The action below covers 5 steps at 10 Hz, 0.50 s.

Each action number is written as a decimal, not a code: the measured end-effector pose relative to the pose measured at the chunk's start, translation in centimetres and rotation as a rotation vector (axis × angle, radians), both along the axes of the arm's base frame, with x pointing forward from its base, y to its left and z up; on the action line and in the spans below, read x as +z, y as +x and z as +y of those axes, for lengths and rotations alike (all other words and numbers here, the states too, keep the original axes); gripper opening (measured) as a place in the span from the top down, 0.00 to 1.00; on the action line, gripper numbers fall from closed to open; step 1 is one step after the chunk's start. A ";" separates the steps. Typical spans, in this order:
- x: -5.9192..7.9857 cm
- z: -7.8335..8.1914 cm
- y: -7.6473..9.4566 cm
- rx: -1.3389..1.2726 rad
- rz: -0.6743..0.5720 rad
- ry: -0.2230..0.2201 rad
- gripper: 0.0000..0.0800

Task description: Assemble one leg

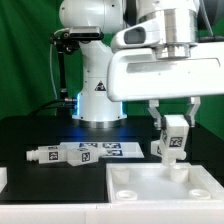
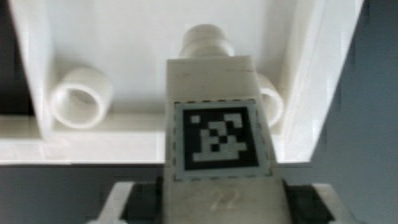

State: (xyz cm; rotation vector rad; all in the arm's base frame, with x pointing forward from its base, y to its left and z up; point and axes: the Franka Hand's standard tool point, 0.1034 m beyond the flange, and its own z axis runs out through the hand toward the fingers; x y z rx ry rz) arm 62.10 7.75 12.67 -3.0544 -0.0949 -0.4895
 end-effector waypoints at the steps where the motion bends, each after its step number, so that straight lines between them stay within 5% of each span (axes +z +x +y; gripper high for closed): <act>1: 0.2 -0.2 1.1 -0.004 -0.116 -0.008 0.64; 5: 0.5 -0.4 1.4 -0.016 -0.366 -0.027 0.64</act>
Offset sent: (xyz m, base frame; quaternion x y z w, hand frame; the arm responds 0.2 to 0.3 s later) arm 0.0000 0.0000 0.0000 0.0000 0.1938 0.0000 0.9810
